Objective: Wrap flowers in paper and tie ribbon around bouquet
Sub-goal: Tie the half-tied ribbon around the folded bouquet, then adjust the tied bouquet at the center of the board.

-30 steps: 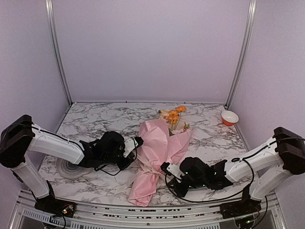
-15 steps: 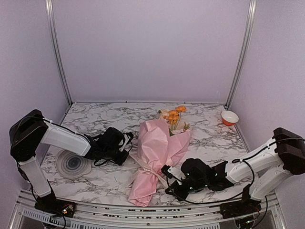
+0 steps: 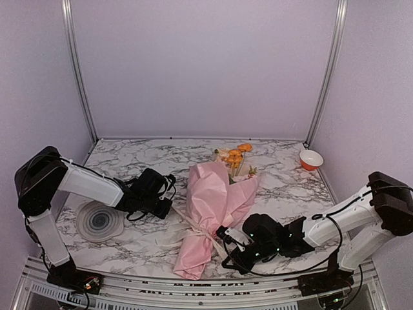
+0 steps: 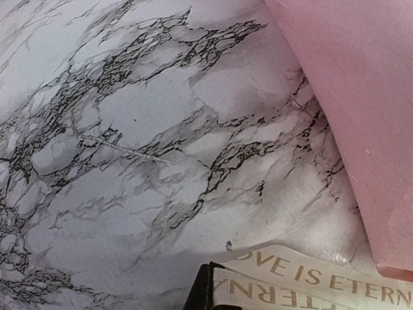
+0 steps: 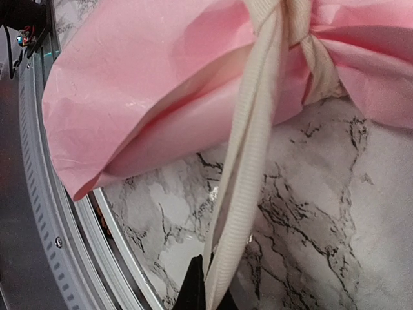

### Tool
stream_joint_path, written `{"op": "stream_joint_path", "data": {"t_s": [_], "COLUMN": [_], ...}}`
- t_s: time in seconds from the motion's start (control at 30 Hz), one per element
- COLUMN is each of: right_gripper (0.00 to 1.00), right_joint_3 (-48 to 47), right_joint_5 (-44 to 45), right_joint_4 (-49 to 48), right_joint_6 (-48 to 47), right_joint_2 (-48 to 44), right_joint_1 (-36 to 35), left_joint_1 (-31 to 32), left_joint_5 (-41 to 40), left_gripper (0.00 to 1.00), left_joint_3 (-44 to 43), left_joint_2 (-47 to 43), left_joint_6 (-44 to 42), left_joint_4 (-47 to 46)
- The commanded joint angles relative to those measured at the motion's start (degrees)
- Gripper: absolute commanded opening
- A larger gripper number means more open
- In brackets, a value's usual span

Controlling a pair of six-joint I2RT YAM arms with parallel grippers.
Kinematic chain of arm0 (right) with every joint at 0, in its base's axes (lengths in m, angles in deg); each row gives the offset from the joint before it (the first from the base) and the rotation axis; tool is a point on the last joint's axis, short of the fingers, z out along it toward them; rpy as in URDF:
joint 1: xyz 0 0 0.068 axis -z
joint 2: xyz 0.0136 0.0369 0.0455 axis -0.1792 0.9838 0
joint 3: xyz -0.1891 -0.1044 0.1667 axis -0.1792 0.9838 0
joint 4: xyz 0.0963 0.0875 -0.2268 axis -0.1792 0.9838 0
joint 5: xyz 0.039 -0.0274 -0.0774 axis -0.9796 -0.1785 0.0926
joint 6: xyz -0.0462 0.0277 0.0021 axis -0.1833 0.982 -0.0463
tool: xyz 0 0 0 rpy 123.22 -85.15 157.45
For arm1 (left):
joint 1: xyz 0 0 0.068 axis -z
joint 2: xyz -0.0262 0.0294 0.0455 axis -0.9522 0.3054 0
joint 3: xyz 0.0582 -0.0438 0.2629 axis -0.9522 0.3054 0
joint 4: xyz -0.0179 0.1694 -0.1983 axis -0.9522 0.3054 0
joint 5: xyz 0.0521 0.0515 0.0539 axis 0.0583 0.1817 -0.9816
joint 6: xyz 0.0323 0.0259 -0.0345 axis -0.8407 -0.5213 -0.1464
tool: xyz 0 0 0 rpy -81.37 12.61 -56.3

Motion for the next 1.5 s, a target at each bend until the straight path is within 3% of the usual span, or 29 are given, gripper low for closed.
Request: {"op": "stream_joint_path", "data": {"t_s": [0.0,0.27,0.4,0.53,0.63,0.7,0.83,0.93,1.03,1.1,1.27,1.47], "right_gripper": [0.0,0.0,0.0,0.0,0.32,0.48,0.61,0.66,0.71,0.7,0.5,0.44], "right_joint_3": [3.36,6.14,5.51,1.56,-0.81,-1.8,-2.55,-2.19,-2.18,-2.16,-2.7,-7.88], "right_joint_5": [-3.23,-4.58,-3.96,0.3,0.26,0.6,2.51,0.33,5.03,8.03,11.83,7.25], "right_joint_4": [12.91,11.17,11.37,13.19,12.82,13.99,17.78,18.88,20.4,20.78,18.68,8.62], "right_joint_6": [2.27,5.28,4.94,3.71,2.32,1.21,-0.37,-1.13,-0.84,0.0,2.23,-2.48], "right_joint_2": [2.99,1.79,1.99,1.41,-0.38,-2.54,-9.87,-16.49,-21.79,-21.99,-17.62,-5.88], "right_joint_1": [-0.71,-0.76,-0.74,-0.64,-0.5,-0.45,1.47,6.23,11.87,16.22,26.38,33.83], "left_joint_1": [-1.75,-2.89,-2.62,1.57,5.91,8.06,10.32,11.37,12.83,14.07,17.21,19.93], "left_joint_5": [-1.59,-2.1,1.48,4.23,6.06,6.56,6.59,6.54,6.47,6.74,9.5,11.3], "left_gripper": [0.0,0.0,0.0,0.0,0.0,0.0,0.0,0.0,0.0,0.0,0.0,0.0], "left_joint_3": [0.54,1.71,2.27,4.11,4.69,4.98,5.93,6.26,5.81,5.31,3.49,-1.19], "left_joint_2": [1.87,1.36,0.93,-0.82,-1.82,-2.43,-3.28,-3.51,-3.55,-3.34,-2.23,1.62], "left_joint_6": [0.67,-0.11,-0.6,-1.86,-2.54,-2.15,-1.67,-1.62,-1.59,-1.42,0.31,0.27], "left_joint_4": [4.55,4.72,3.12,0.43,-0.19,-1.99,-3.79,-4.32,-4.82,-5.3,-7.81,-9.96]}}
